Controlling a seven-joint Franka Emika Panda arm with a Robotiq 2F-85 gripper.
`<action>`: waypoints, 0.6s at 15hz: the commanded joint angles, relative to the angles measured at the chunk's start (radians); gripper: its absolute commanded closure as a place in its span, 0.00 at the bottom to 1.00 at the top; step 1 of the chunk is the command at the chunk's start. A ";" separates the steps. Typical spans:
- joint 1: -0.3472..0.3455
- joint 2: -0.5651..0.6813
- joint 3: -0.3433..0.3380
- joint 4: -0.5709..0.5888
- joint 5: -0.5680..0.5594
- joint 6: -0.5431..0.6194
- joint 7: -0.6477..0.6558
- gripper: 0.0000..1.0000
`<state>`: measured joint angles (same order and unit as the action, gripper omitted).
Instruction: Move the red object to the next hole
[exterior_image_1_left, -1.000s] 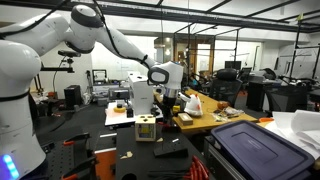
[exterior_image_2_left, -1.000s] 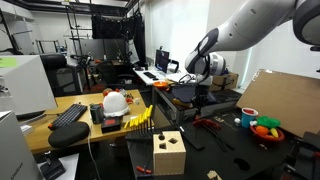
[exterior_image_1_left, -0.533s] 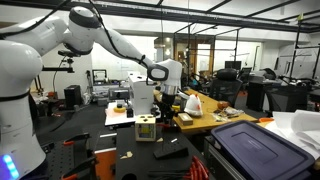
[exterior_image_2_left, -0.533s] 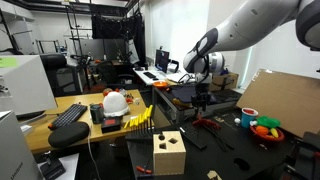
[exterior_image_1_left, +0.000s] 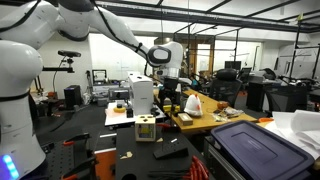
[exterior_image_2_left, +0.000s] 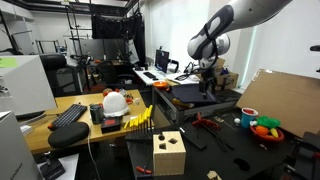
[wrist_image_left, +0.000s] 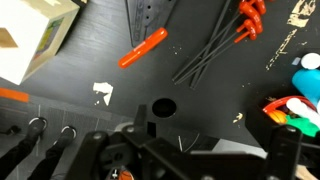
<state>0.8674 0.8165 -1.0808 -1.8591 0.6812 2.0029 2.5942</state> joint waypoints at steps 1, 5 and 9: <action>-0.013 -0.244 0.070 -0.086 -0.215 0.036 0.022 0.00; 0.012 -0.289 0.046 -0.087 -0.269 -0.012 -0.039 0.00; -0.053 -0.405 0.141 -0.105 -0.380 -0.012 -0.020 0.00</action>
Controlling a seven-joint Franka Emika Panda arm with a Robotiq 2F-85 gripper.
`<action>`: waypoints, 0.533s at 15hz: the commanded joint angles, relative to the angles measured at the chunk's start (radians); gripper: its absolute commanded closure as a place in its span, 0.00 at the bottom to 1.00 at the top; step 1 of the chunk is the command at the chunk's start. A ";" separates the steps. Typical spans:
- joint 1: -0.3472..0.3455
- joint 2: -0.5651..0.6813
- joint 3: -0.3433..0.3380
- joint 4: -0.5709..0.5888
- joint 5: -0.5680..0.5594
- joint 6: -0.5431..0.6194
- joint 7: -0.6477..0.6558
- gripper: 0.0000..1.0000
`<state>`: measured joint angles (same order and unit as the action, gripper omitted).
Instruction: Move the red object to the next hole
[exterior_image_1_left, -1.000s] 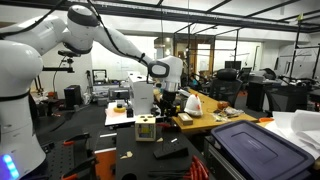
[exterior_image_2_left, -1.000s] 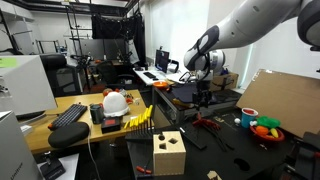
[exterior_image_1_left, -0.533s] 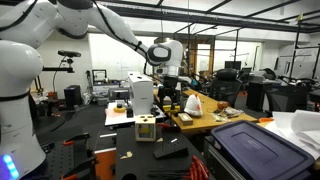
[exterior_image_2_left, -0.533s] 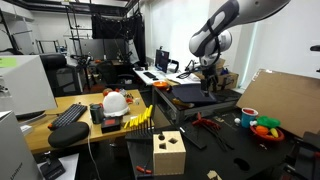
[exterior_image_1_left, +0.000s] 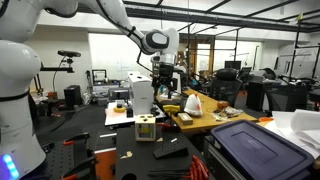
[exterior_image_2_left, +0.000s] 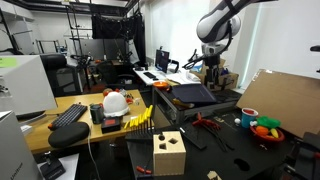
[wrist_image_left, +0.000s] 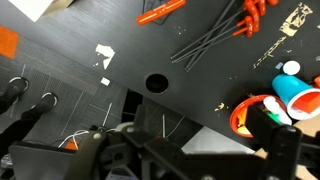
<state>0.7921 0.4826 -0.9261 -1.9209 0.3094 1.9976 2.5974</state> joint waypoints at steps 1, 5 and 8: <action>-0.096 -0.158 0.130 -0.053 -0.112 0.014 0.044 0.00; 0.005 -0.151 0.020 -0.070 -0.059 -0.008 -0.008 0.00; 0.022 -0.192 0.003 -0.087 -0.074 -0.001 0.009 0.00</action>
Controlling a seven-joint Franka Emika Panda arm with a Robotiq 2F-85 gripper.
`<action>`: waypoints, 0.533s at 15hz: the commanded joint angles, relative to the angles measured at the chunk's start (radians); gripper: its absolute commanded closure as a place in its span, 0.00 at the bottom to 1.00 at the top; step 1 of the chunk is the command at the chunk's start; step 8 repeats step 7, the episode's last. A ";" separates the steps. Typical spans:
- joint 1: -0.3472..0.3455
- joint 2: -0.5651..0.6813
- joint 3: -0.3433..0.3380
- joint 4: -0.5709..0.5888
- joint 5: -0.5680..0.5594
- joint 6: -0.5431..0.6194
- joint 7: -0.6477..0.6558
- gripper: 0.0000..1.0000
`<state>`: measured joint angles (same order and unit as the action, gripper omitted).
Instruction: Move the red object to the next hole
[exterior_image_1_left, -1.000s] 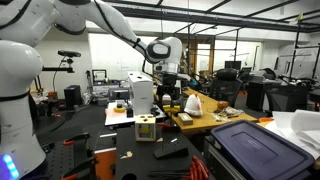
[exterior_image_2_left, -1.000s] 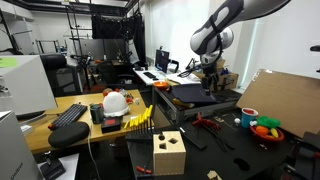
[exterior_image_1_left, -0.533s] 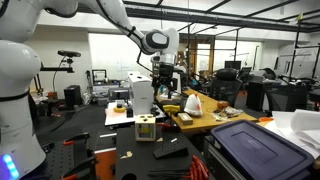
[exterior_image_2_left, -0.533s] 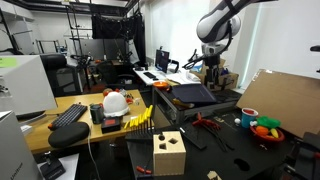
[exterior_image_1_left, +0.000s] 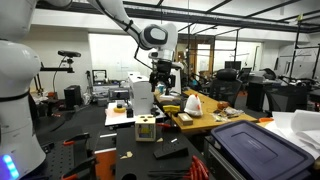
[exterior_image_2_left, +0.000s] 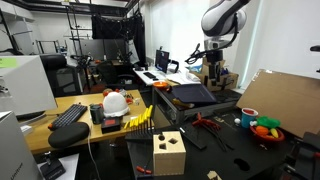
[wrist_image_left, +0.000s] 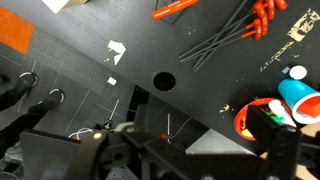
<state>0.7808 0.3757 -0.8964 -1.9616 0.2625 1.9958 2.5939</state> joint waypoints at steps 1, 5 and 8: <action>0.037 -0.090 -0.033 -0.047 -0.022 0.005 0.028 0.00; 0.010 -0.022 -0.015 -0.009 -0.003 0.000 0.003 0.00; 0.010 -0.015 -0.013 -0.009 -0.003 0.000 0.003 0.00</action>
